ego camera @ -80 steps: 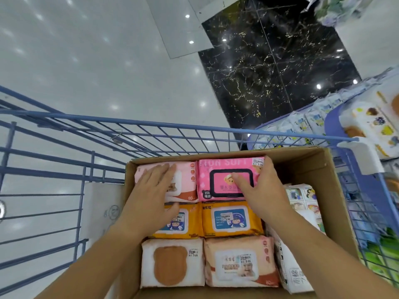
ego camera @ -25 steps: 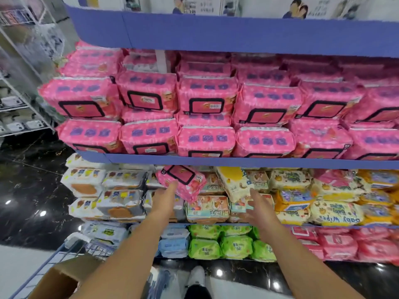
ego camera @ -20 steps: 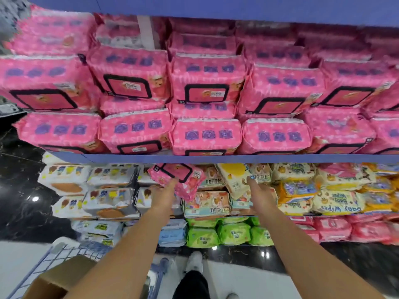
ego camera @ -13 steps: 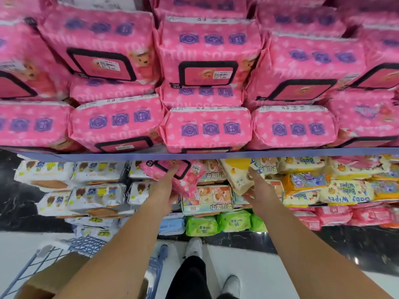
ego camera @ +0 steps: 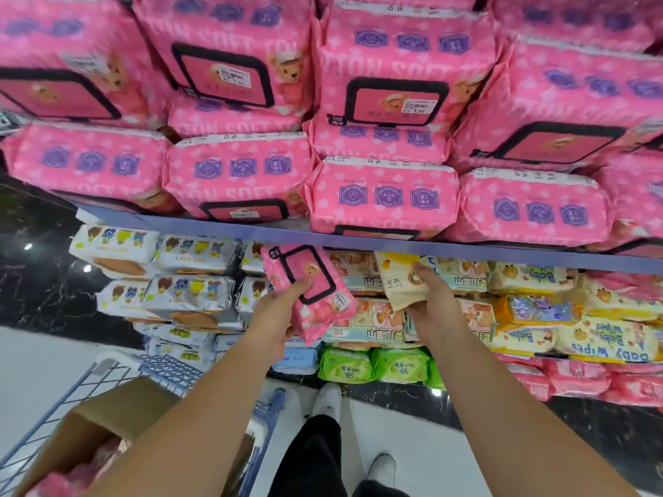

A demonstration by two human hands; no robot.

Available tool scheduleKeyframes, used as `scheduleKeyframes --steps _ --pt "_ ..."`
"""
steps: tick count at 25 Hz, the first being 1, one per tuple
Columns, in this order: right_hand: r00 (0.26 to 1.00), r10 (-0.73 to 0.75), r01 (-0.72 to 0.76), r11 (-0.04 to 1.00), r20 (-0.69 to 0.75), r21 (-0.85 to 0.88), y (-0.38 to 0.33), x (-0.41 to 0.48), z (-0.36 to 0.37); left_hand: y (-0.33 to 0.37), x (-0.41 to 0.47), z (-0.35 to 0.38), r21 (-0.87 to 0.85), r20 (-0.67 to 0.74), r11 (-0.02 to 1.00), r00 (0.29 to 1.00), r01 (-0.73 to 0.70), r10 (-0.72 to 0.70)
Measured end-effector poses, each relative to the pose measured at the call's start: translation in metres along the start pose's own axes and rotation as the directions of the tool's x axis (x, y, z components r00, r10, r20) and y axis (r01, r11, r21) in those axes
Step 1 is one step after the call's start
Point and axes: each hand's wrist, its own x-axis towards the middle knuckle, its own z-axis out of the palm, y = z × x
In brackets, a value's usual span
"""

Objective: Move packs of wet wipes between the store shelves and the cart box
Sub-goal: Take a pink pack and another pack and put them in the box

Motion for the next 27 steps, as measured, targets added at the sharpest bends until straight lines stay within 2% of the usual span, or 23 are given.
scheduleKeyframes --steps 4,8,13,17,22,27 --pt "0.998 -0.057 0.058 0.995 0.01 -0.076 0.009 -0.025 -0.024 -0.027 -0.044 -0.027 -0.049 -0.036 0.996 0.997 -0.069 0.067" --pt "0.982 0.035 0.0 0.982 0.186 -0.187 0.045 -0.076 -0.049 -0.067 -0.092 -0.067 -0.108 -0.102 0.981 0.984 -0.158 0.147" --pt "0.909 0.143 -0.048 0.969 0.392 -0.241 0.108 -0.159 -0.05 -0.135 -0.179 -0.131 -0.214 -0.292 0.944 0.939 -0.251 0.183" --pt "0.83 0.255 -0.095 0.941 0.496 -0.325 0.163 -0.207 -0.038 -0.205 -0.253 -0.192 -0.297 -0.466 0.91 0.876 -0.289 0.126" --pt "0.782 0.357 -0.091 0.877 0.511 -0.472 0.244 -0.26 -0.01 -0.281 -0.325 -0.272 -0.393 -0.61 0.848 0.791 -0.356 0.049" --pt "0.815 0.372 -0.086 0.835 0.444 -0.543 0.323 -0.287 0.024 -0.329 -0.342 -0.338 -0.461 -0.647 0.808 0.762 -0.367 -0.023"
